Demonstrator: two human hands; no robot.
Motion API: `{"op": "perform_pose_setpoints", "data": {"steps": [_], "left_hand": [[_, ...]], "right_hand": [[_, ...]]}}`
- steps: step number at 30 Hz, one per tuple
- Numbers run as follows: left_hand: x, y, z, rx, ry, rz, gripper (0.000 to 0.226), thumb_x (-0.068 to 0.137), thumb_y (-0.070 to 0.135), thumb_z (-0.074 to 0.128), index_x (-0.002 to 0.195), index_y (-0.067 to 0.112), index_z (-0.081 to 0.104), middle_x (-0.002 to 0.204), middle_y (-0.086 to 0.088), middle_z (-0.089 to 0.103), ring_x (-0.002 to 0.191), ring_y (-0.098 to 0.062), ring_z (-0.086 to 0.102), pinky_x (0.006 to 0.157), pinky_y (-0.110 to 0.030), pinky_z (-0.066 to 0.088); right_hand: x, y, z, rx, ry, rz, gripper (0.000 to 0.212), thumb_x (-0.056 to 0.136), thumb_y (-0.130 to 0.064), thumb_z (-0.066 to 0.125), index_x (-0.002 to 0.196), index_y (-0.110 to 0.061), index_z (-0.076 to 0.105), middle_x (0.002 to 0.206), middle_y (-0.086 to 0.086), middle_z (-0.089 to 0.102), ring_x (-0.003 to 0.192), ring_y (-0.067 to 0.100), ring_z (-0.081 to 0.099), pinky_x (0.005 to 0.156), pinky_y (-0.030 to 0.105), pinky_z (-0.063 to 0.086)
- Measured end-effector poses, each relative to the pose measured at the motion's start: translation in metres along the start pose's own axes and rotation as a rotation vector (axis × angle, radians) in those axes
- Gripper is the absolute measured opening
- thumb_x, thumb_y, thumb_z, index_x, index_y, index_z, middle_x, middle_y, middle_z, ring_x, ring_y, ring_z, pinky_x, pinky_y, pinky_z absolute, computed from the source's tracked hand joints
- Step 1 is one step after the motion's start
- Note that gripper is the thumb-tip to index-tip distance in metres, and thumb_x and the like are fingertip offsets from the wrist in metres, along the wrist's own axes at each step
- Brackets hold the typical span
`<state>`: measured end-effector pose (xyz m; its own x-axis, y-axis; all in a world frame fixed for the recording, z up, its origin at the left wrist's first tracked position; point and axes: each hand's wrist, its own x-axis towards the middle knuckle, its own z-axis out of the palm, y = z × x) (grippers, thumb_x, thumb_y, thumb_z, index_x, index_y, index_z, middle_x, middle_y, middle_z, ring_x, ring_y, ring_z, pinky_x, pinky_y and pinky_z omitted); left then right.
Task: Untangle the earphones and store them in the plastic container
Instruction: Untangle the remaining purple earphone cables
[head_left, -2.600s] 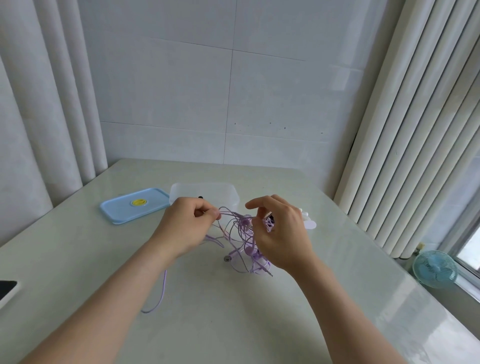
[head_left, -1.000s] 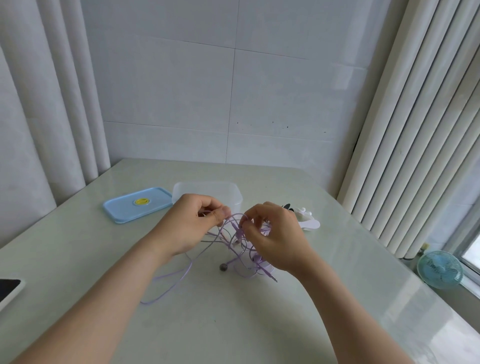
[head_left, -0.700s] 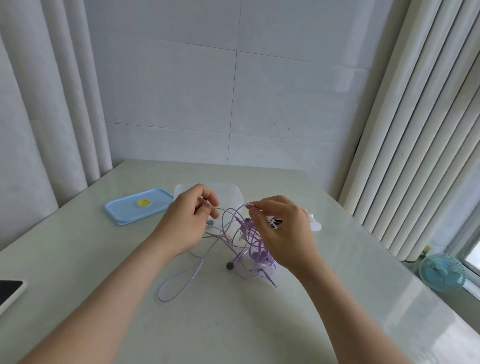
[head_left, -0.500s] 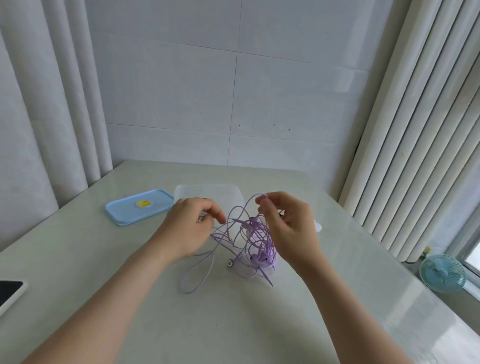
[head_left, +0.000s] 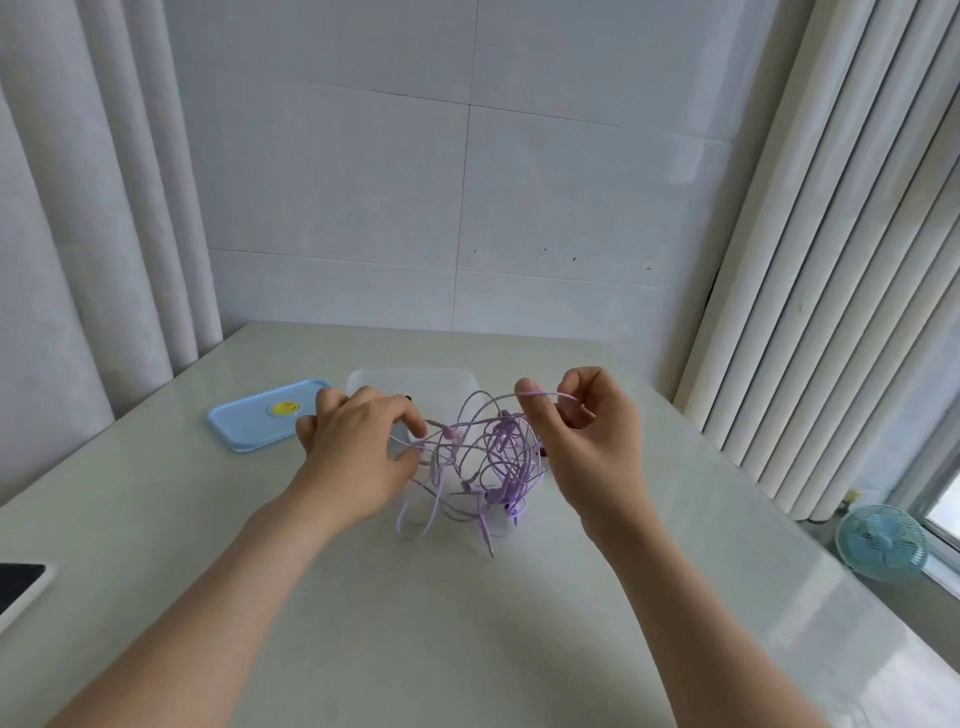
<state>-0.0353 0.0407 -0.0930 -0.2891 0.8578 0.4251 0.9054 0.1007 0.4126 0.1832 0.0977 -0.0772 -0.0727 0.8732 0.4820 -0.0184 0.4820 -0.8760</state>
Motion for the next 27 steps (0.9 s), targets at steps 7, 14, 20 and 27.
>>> {"op": "perform_pose_setpoints", "data": {"steps": [7, 14, 20, 27], "left_hand": [[0.005, -0.008, 0.001, -0.061, 0.101, -0.122, 0.044, 0.084, 0.001, 0.061, 0.105, 0.039, 0.068, 0.114, 0.006, 0.056, 0.108, -0.031, 0.050, 0.079, -0.038, 0.028], [0.003, -0.004, -0.005, 0.032, 0.171, -0.118, 0.051, 0.070, -0.010, 0.057, 0.095, 0.035, 0.056, 0.114, 0.009, 0.045, 0.117, -0.033, 0.042, 0.079, -0.038, 0.021], [-0.004, 0.013, -0.009, -0.188, 0.020, 0.285, 0.068, 0.069, -0.007, 0.059, 0.120, 0.038, 0.058, 0.135, 0.019, 0.048, 0.134, -0.015, 0.039, 0.105, -0.039, 0.028], [-0.010, 0.021, 0.021, -0.255, -0.079, 0.267, 0.040, 0.100, 0.042, 0.065, 0.134, 0.030, 0.049, 0.111, 0.020, 0.062, 0.109, -0.010, 0.058, 0.102, -0.043, 0.041]], "right_hand": [[0.006, -0.016, -0.005, 0.509, 0.101, 0.309, 0.043, 0.098, -0.049, 0.067, 0.102, -0.007, 0.067, 0.081, 0.001, 0.051, 0.082, 0.026, 0.068, 0.077, 0.034, 0.055], [0.006, -0.026, -0.008, 0.646, 0.022, 0.408, 0.021, 0.109, -0.021, 0.056, 0.112, -0.003, 0.066, 0.092, 0.016, 0.071, 0.089, 0.036, 0.079, 0.063, 0.030, 0.063], [0.003, -0.035, -0.008, 0.816, -0.112, 0.478, 0.022, 0.106, -0.001, 0.050, 0.125, -0.003, 0.061, 0.113, 0.017, 0.075, 0.100, 0.045, 0.076, 0.065, 0.035, 0.065], [0.002, -0.033, -0.019, 0.728, -0.386, 0.567, 0.044, 0.107, -0.015, 0.038, 0.145, -0.021, 0.057, 0.096, 0.017, 0.075, 0.023, 0.008, 0.032, 0.026, 0.012, 0.023]]}}
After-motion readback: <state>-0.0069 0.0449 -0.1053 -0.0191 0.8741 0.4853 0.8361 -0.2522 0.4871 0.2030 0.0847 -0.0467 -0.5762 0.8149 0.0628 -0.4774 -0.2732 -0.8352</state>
